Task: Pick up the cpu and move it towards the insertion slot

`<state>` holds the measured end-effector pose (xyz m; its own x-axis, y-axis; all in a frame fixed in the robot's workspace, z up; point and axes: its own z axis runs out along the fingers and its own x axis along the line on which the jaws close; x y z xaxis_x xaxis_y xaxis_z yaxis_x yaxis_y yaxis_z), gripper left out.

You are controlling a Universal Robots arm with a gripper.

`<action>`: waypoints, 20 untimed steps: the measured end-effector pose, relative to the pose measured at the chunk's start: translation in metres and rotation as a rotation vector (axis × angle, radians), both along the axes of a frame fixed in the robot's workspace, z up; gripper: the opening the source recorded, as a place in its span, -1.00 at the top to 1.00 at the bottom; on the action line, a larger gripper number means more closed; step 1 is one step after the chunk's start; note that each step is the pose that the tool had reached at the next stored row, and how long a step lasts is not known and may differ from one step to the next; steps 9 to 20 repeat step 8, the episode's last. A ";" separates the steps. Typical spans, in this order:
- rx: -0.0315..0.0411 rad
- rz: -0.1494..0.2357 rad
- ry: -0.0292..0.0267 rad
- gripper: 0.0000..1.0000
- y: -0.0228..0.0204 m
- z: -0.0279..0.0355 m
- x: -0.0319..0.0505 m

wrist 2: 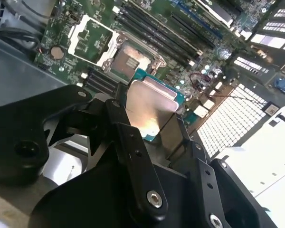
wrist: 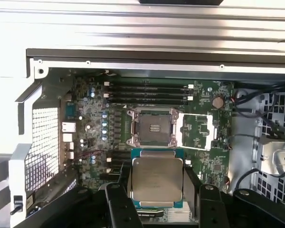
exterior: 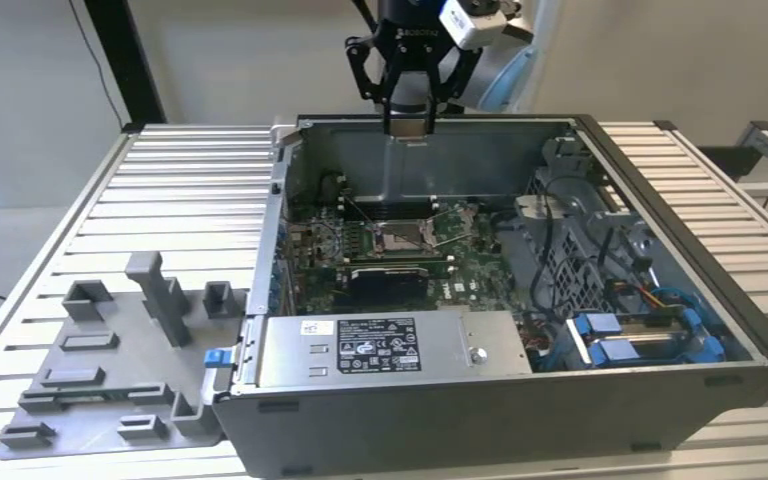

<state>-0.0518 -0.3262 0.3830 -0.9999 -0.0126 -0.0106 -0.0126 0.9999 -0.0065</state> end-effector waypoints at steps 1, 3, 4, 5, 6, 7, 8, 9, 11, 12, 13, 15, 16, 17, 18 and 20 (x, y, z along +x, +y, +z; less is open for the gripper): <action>0.0000 0.001 -0.0001 1.00 0.0007 -0.0001 0.0006; -0.0001 0.002 0.0001 1.00 0.0009 -0.0001 0.0009; 0.0000 0.002 0.0000 1.00 0.0009 -0.0002 0.0009; 0.0001 0.003 0.0000 1.00 0.0009 -0.0002 0.0009; 0.0000 0.004 0.0000 1.00 0.0009 -0.0002 0.0009; 0.0001 0.004 -0.0001 1.00 0.0009 -0.0002 0.0010; 0.0000 0.004 0.0000 1.00 0.0009 -0.0002 0.0009; 0.0000 0.004 0.0000 1.00 0.0009 -0.0002 0.0009; 0.0000 0.004 0.0000 1.00 0.0009 -0.0002 0.0009; 0.0000 0.004 0.0000 1.00 0.0009 -0.0002 0.0009; 0.0000 0.004 0.0000 1.00 0.0009 -0.0002 0.0009; 0.0000 0.004 0.0000 1.00 0.0009 -0.0002 0.0009; 0.0000 0.004 0.0000 1.00 0.0009 -0.0002 0.0009; 0.0000 0.004 0.0000 1.00 0.0009 -0.0002 0.0009; 0.0000 0.004 0.0000 1.00 0.0009 -0.0002 0.0009; 0.0000 0.004 0.0000 1.00 0.0009 -0.0002 0.0009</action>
